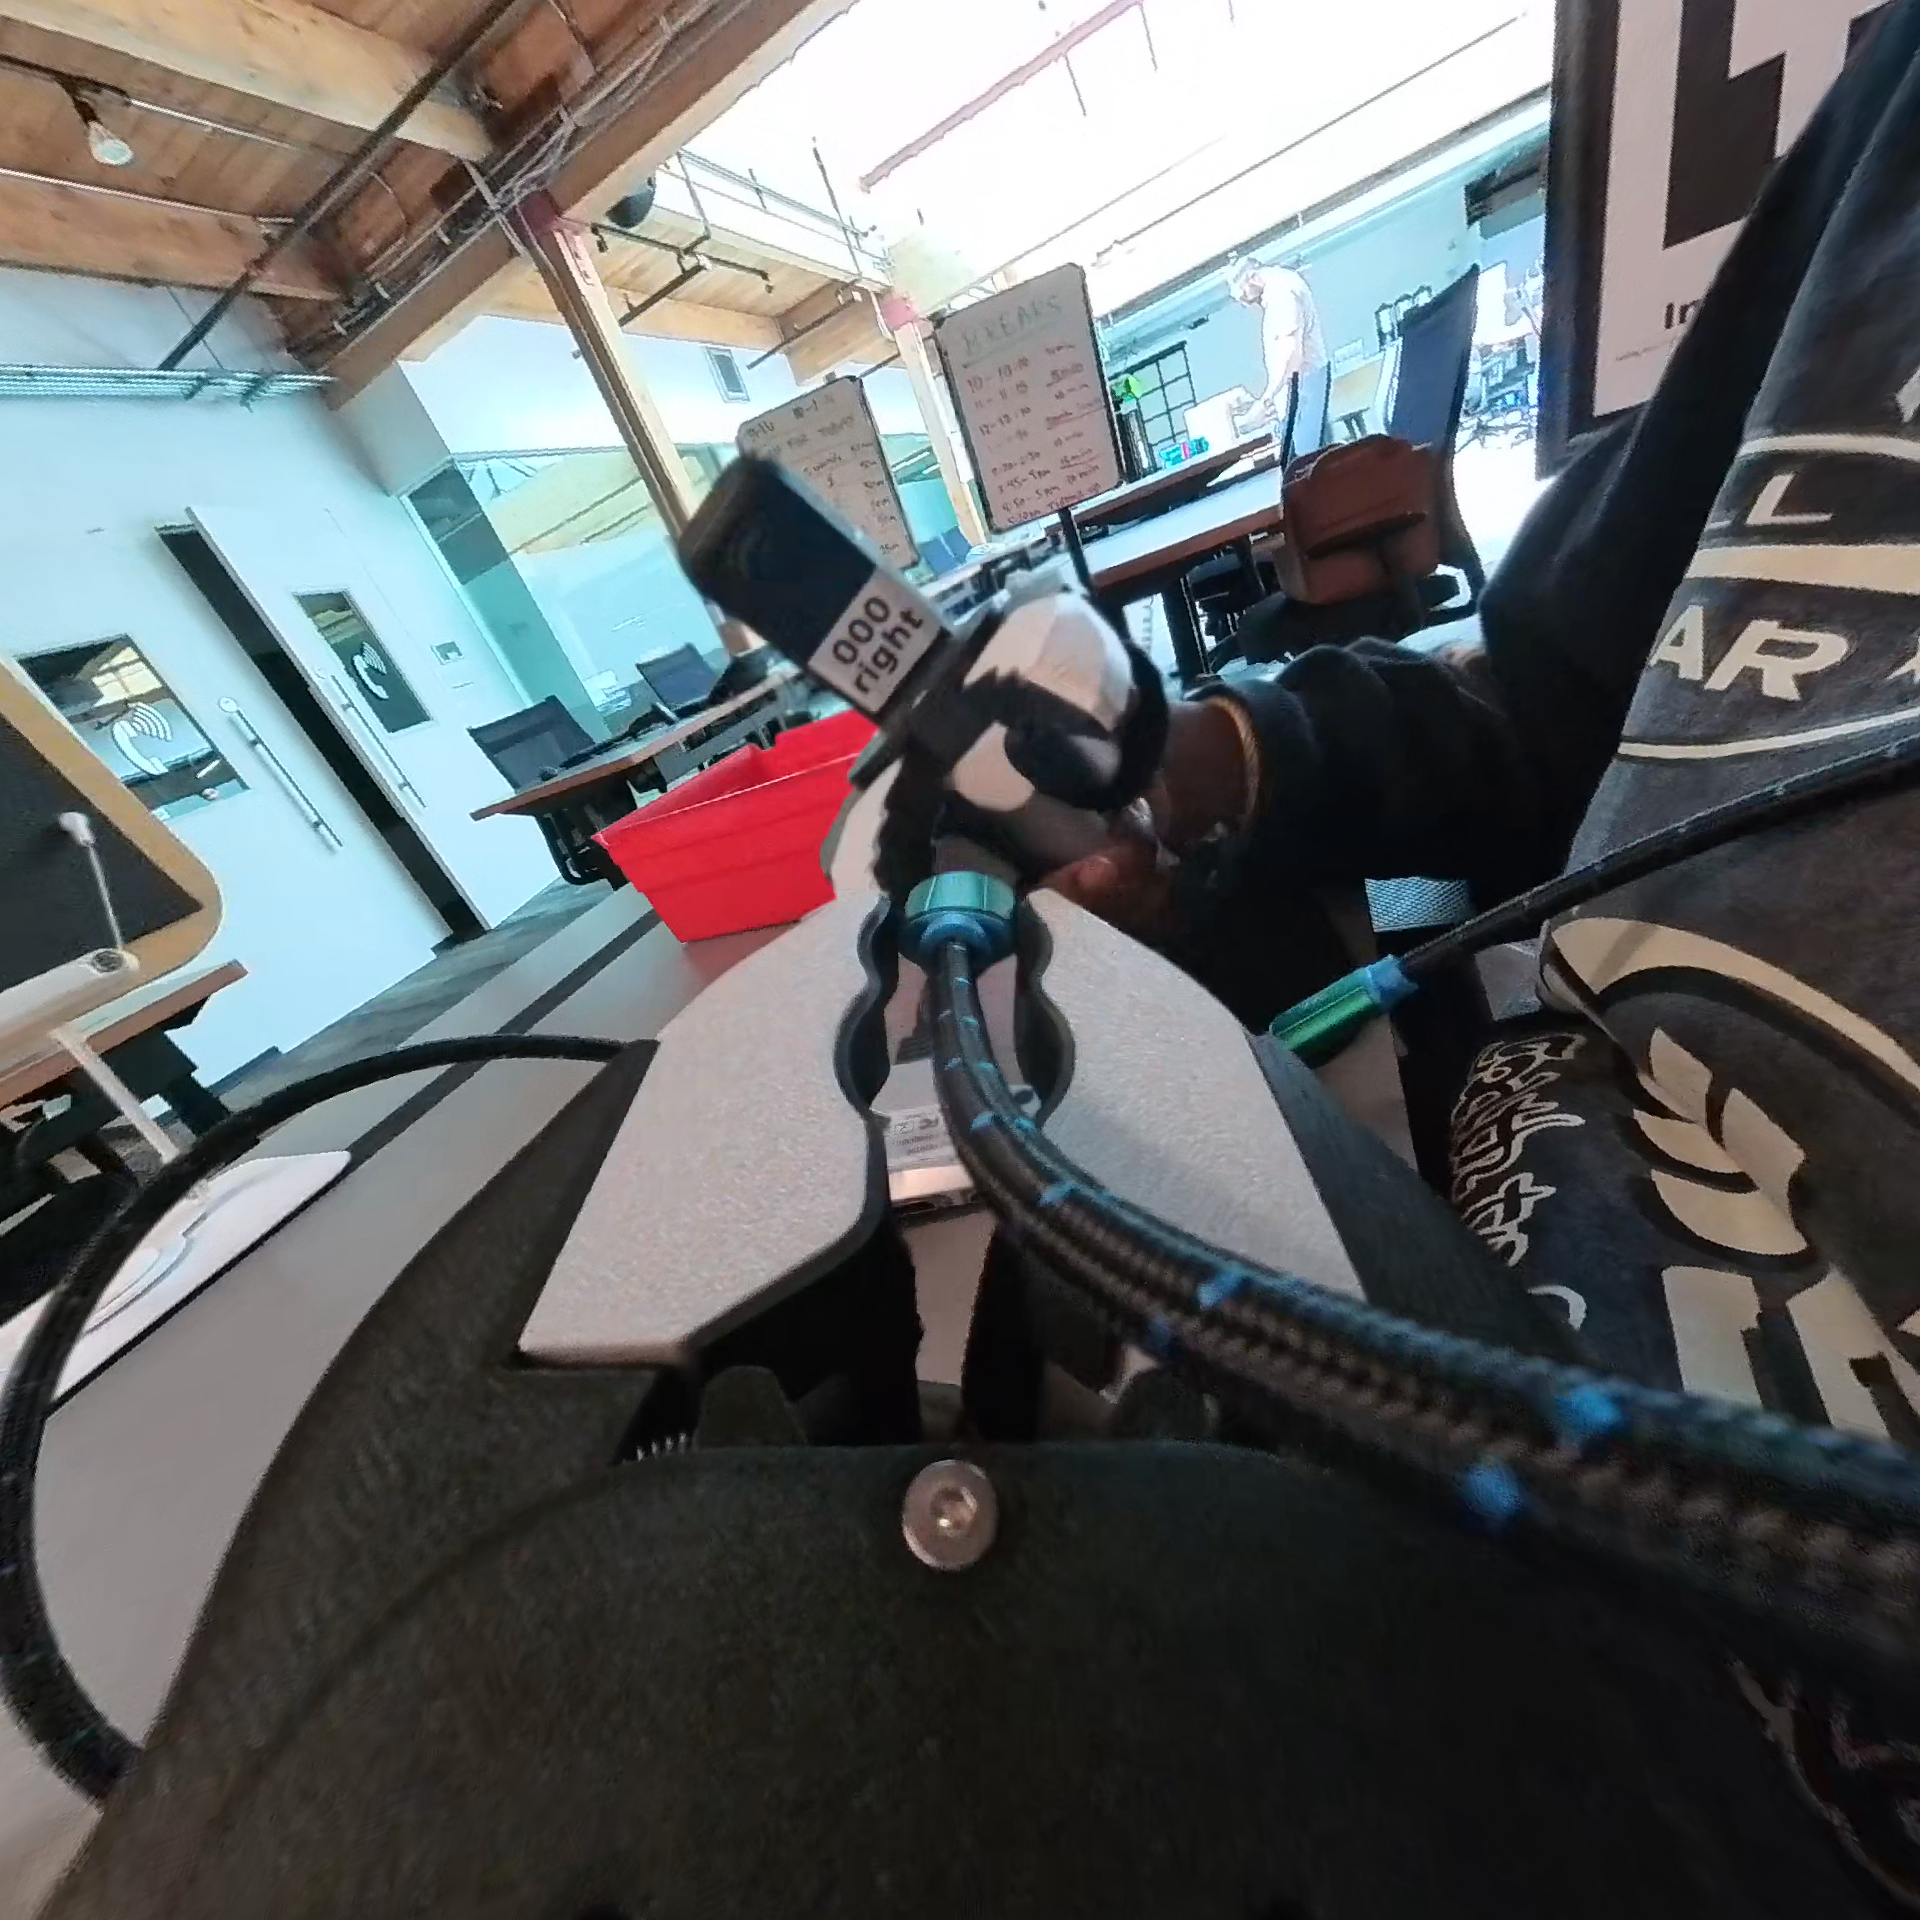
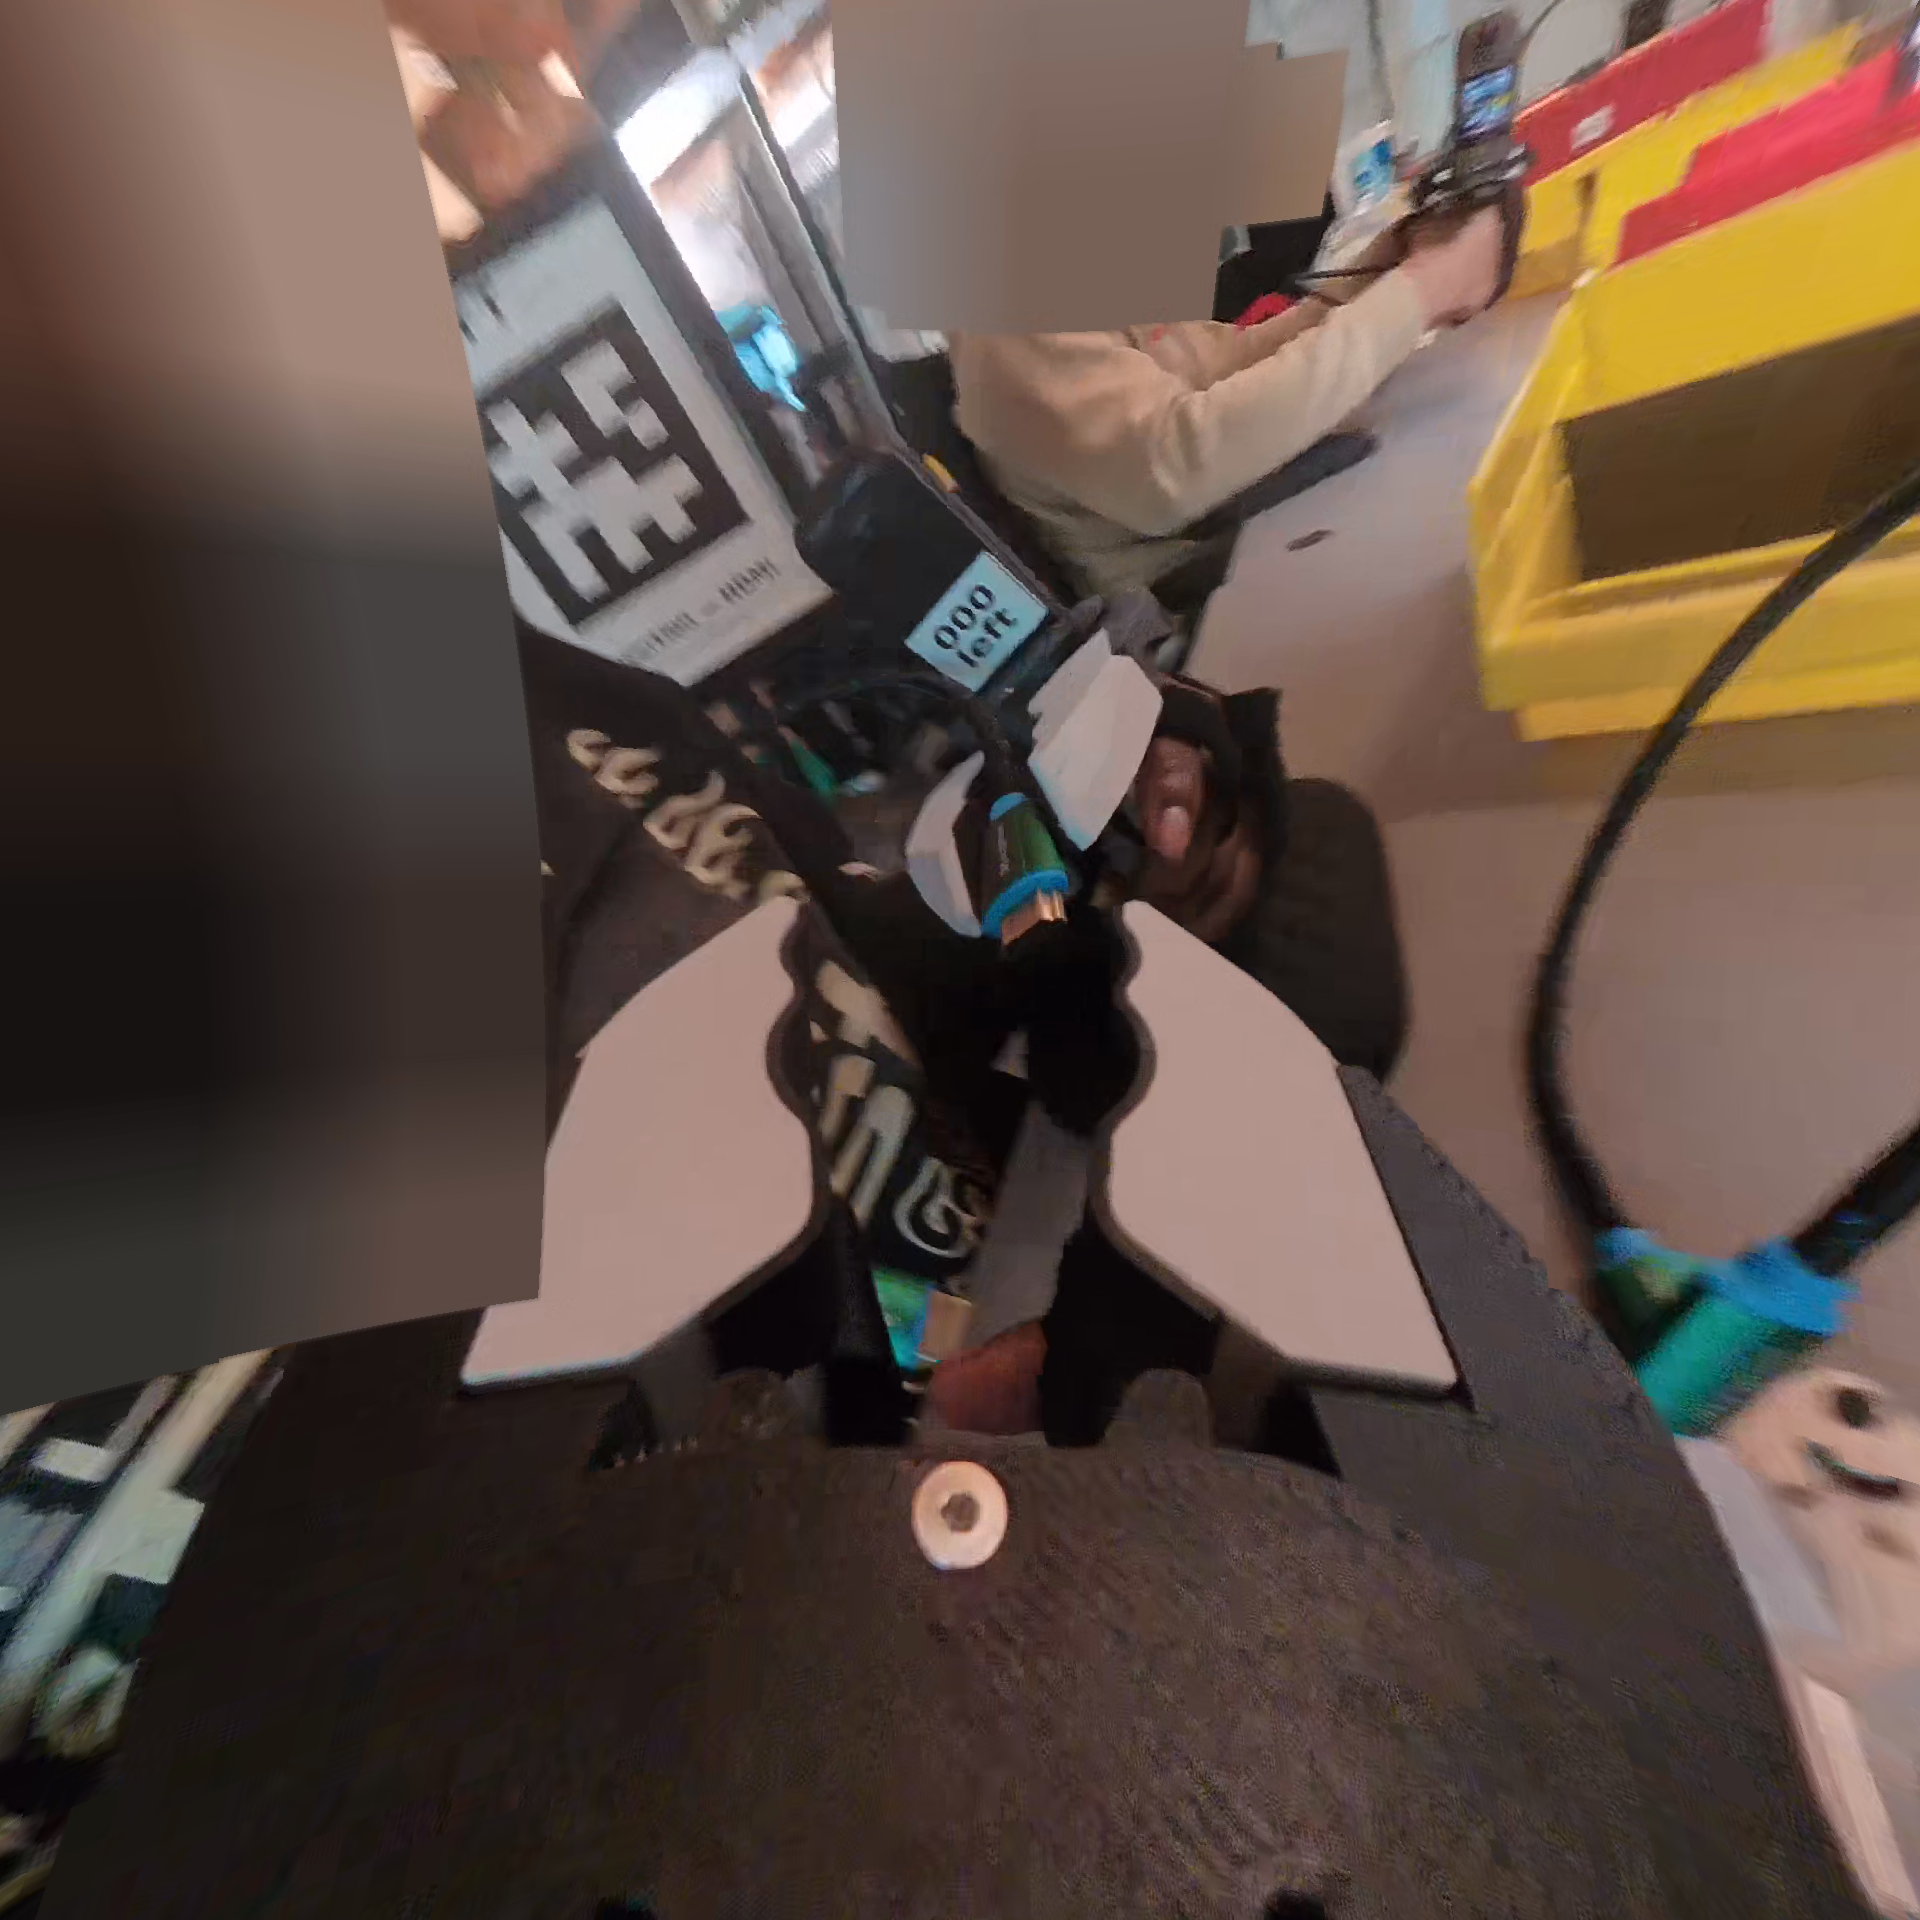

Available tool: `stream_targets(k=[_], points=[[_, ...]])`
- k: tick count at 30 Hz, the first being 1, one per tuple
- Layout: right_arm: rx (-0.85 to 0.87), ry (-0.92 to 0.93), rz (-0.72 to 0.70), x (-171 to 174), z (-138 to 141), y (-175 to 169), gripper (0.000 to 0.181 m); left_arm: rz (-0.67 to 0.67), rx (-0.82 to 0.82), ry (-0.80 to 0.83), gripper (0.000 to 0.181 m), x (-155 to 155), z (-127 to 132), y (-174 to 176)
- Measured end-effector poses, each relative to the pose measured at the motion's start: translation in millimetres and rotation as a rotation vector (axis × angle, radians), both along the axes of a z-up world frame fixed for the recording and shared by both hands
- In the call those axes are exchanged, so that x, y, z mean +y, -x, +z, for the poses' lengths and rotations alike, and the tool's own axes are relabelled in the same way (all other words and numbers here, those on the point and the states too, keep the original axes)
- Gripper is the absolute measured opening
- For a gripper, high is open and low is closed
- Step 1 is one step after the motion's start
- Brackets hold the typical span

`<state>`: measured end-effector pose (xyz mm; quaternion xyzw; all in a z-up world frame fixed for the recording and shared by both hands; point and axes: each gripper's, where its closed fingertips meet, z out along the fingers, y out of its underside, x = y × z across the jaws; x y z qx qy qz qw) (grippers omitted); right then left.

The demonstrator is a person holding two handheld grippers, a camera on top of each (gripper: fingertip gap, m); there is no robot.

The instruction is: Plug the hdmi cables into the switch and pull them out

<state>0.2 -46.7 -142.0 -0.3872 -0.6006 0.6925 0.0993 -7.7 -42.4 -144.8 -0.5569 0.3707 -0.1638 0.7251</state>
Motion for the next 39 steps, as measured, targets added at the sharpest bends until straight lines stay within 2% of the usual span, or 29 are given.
stream_targets(k=[2,7,12,17,22,25,28,29,34,39], points=[[0.074,-0.187,-0.083,8,-3,-2,0.061,0.008,-0.005,0.006,0.021,1,0,1],[0.282,-0.56,-0.222,31,-10,-8,0.066,0.06,-0.062,0.011,0.021,6,5,12],[-0.007,-0.852,-0.277,83,-52,-21,0.062,0.066,-0.179,0.065,0.021,10,11,24],[-0.292,-1.037,-0.14,106,-97,-26,0.066,0.063,-0.205,0.095,0.021,12,10,27],[-0.48,-1.032,-0.011,122,-123,-22,0.067,0.053,-0.183,0.113,0.021,12,6,24],[-0.523,-1.006,0.022,124,-133,-19,0.066,0.048,-0.181,0.12,0.021,12,6,23],[-0.471,-0.958,-0.005,120,-131,-12,0.055,0.047,-0.178,0.122,0.021,12,5,23],[-0.445,-0.941,-0.013,119,-130,-10,0.039,0.047,-0.177,0.124,0.021,12,5,23],[-0.303,-0.877,-0.054,109,-125,-7,0.038,0.038,-0.161,0.138,0.021,12,2,21],[-0.127,-0.693,-0.119,99,-90,-10,0.037,0.014,-0.116,0.163,0.021,11,-5,14]])
